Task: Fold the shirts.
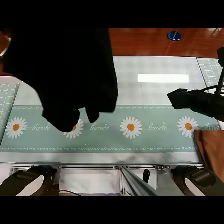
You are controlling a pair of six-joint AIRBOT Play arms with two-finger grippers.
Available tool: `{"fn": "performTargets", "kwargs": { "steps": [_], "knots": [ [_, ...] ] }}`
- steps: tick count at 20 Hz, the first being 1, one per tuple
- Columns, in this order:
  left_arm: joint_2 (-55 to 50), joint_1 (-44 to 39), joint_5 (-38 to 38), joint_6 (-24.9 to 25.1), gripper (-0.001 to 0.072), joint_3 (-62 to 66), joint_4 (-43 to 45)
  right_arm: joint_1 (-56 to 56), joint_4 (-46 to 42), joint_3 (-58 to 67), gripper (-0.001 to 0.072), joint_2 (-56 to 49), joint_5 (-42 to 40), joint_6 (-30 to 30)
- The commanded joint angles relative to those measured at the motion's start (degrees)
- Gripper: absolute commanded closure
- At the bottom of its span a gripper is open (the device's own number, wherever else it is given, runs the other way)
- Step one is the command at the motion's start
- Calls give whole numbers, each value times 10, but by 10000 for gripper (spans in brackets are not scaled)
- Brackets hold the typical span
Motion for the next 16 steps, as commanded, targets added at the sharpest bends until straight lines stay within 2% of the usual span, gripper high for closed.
{"fn": "performTargets", "kwargs": {
  "steps": [1,3,5,10,11,14,15,16],
  "knots": [
    [23,-110,28,61,683,-109,-8,0,-6,0,302,8,1,2],
    [47,-157,72,87,683,-232,-26,0,-13,0,302,8,5,4],
    [65,-180,84,141,683,-346,-71,0,-22,0,302,8,15,6],
    [60,-180,120,153,683,-549,-72,0,-35,-3,302,8,22,11],
    [58,-180,139,173,682,-577,-72,0,-42,-8,302,8,22,17],
    [26,-180,179,174,681,-631,-72,0,-59,-36,302,4,20,40],
    [8,-180,179,174,667,-634,-72,0,-59,-49,302,0,15,43],
    [-12,-180,179,174,496,-633,-72,0,-59,-58,302,-8,13,45]
  ]
}}
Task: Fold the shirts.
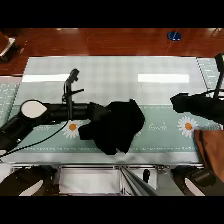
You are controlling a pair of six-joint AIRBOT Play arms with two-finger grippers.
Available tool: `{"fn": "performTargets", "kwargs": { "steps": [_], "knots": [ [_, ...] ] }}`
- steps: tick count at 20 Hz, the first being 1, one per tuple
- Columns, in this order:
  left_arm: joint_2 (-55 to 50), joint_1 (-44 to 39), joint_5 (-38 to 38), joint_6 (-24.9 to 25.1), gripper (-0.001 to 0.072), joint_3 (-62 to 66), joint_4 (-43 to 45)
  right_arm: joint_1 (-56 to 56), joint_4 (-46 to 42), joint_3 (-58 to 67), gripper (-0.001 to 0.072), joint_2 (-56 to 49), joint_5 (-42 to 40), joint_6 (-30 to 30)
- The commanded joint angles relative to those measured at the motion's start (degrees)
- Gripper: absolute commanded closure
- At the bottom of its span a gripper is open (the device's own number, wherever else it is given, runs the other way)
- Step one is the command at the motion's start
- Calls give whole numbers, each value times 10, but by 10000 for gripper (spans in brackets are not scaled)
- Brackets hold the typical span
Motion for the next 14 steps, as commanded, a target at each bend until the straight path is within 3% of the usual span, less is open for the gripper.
{"fn": "performTargets", "kwargs": {
  "steps": [1,2,5,9,11,14],
  "knots": [
    [-49,2,20,9,242,-31,0,0,-9,-30,301,-19,-3,16],
    [-56,16,-5,-3,201,-19,0,0,-9,-30,301,-32,-4,22],
    [-42,112,-138,-27,202,47,32,-2,-82,-27,301,-47,-15,43],
    [27,320,-260,-146,201,103,271,-134,-193,-7,301,-43,55,33],
    [62,403,-311,-189,201,63,339,-232,-143,-28,301,-43,58,10],
    [70,444,-327,-196,201,-60,306,-298,89,-121,300,-43,-8,-86]
  ]
}}
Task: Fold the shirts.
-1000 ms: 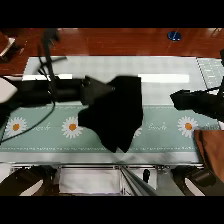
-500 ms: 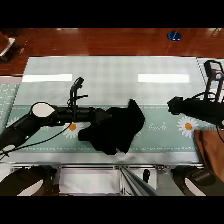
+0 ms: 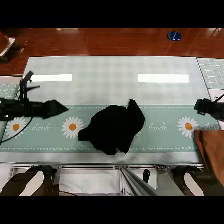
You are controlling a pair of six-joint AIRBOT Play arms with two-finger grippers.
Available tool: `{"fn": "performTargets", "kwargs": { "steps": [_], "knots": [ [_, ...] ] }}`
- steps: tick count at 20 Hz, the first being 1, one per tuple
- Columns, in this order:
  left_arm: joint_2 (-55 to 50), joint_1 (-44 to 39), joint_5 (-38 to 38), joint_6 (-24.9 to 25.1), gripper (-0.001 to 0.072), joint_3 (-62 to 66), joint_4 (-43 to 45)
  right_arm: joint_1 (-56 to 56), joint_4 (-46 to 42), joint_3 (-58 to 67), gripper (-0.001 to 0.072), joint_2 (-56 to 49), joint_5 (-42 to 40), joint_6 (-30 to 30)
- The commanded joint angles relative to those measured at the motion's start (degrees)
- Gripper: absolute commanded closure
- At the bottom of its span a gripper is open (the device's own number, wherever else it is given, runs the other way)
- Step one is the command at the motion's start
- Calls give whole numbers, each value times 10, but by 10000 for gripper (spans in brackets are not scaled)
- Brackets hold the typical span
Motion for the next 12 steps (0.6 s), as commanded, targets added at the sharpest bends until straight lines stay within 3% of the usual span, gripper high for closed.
{"fn": "performTargets", "kwargs": {
  "steps": [1,4,8,12],
  "knots": [
    [15,62,-31,-38,201,-112,38,-66,228,-87,300,0,-51,-111],
    [-4,61,10,-26,201,-180,19,-35,316,-139,300,0,-73,-147],
    [-68,37,37,42,201,-213,-88,4,317,-156,300,0,-96,-136],
    [-116,-64,122,43,201,-213,-121,26,323,-156,300,0,-116,-120]
  ]
}}
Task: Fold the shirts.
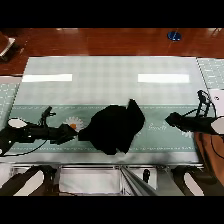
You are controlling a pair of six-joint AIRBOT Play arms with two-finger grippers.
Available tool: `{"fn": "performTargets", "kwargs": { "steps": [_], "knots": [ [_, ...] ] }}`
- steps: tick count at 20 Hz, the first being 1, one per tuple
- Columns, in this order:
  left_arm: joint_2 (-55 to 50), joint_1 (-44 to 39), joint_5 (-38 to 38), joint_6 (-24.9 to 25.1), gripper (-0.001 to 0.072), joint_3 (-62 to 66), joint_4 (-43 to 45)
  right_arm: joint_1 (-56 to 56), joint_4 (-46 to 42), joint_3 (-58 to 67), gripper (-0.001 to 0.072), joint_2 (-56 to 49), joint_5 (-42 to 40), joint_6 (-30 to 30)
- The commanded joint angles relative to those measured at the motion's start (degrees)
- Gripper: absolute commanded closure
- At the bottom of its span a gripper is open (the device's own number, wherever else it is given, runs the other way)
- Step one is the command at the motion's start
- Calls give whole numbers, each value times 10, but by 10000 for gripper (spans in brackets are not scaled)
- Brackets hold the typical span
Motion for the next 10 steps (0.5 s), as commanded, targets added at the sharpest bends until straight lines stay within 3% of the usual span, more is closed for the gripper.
{"fn": "performTargets", "kwargs": {
  "steps": [1,5,6,7,8,10],
  "knots": [
    [-43,-84,85,12,201,-8,-54,23,18,-6,300,-3,-16,7],
    [-66,-141,153,12,204,-8,-94,63,33,-6,300,-47,-12,8],
    [-66,-140,152,13,241,-6,-95,78,38,-6,300,-66,-15,5],
    [-65,-140,146,25,499,-3,-95,97,43,-6,300,-88,-22,3],
    [-65,-141,139,38,674,1,-95,112,54,-6,300,-110,-32,-1],
    [-65,-141,125,49,682,9,-95,134,94,-6,300,-149,-63,-17]
  ]
}}
